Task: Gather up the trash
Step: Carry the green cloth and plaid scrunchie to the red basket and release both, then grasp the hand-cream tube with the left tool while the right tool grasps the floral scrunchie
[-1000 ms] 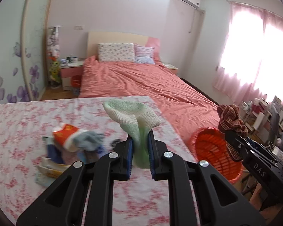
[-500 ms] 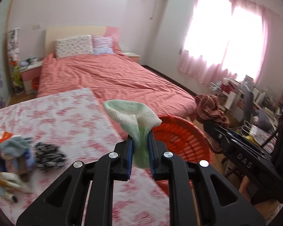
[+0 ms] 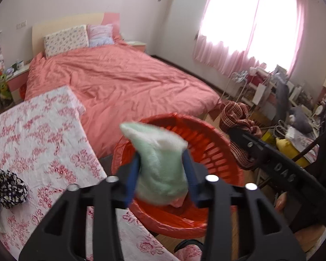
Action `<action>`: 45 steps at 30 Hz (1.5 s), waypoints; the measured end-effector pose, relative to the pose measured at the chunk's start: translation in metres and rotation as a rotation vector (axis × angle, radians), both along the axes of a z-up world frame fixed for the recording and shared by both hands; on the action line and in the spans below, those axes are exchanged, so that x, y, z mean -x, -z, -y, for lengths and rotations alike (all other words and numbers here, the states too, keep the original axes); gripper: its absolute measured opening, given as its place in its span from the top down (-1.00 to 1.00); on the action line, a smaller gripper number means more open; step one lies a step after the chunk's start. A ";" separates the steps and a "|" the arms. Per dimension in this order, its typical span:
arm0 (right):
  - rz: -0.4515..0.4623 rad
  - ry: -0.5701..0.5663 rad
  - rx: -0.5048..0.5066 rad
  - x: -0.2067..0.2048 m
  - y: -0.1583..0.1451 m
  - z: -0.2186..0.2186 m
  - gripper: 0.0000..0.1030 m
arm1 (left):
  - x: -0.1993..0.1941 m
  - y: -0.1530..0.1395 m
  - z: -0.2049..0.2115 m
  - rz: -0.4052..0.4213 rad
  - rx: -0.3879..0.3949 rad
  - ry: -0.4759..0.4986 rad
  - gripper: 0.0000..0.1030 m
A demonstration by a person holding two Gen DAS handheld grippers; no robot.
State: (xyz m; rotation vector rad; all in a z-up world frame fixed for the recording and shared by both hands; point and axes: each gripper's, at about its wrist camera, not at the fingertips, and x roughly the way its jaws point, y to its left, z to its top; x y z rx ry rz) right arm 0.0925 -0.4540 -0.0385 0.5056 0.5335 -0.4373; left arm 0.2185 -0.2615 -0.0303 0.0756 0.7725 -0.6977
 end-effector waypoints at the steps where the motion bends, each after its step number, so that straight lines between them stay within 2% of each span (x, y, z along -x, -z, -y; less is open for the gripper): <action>1: -0.008 0.000 -0.007 -0.003 0.005 0.002 0.02 | 0.000 0.001 0.000 -0.006 -0.008 -0.005 0.13; 4: -0.035 0.003 -0.003 -0.007 0.013 0.002 -0.05 | -0.002 0.007 -0.008 -0.025 -0.029 -0.035 -0.01; 6: -0.042 0.002 -0.005 -0.008 0.017 -0.002 -0.08 | 0.000 0.007 -0.012 -0.027 -0.041 -0.054 -0.03; 9: -0.045 0.001 0.006 -0.006 0.018 -0.010 -0.15 | 0.004 0.006 -0.026 -0.012 -0.070 -0.094 -0.09; 11: -0.049 -0.005 0.018 -0.007 0.015 -0.017 -0.17 | 0.007 0.006 -0.035 0.000 -0.082 -0.121 -0.20; 14: -0.050 -0.021 0.027 -0.007 0.011 -0.027 -0.18 | 0.015 0.006 -0.056 0.025 -0.112 -0.162 -0.23; 18: -0.059 -0.064 0.046 -0.012 0.008 -0.048 -0.18 | 0.027 0.006 -0.093 0.043 -0.128 -0.223 -0.29; 26: -0.088 -0.180 0.092 -0.030 0.004 -0.108 -0.18 | 0.033 0.008 -0.176 0.025 -0.139 -0.383 -0.30; 31: -0.110 -0.253 0.108 -0.043 0.008 -0.149 -0.18 | 0.044 0.013 -0.235 0.032 -0.173 -0.517 -0.30; 34: -0.126 -0.301 0.109 -0.053 0.013 -0.173 -0.18 | 0.045 0.018 -0.273 0.032 -0.203 -0.628 -0.42; 39: -0.159 -0.384 0.107 -0.073 0.029 -0.217 -0.18 | 0.033 0.035 -0.320 -0.045 -0.193 -0.756 -0.46; 45: -0.184 -0.451 0.115 -0.093 0.040 -0.255 -0.18 | 0.019 0.046 -0.338 -0.111 -0.132 -0.772 -0.48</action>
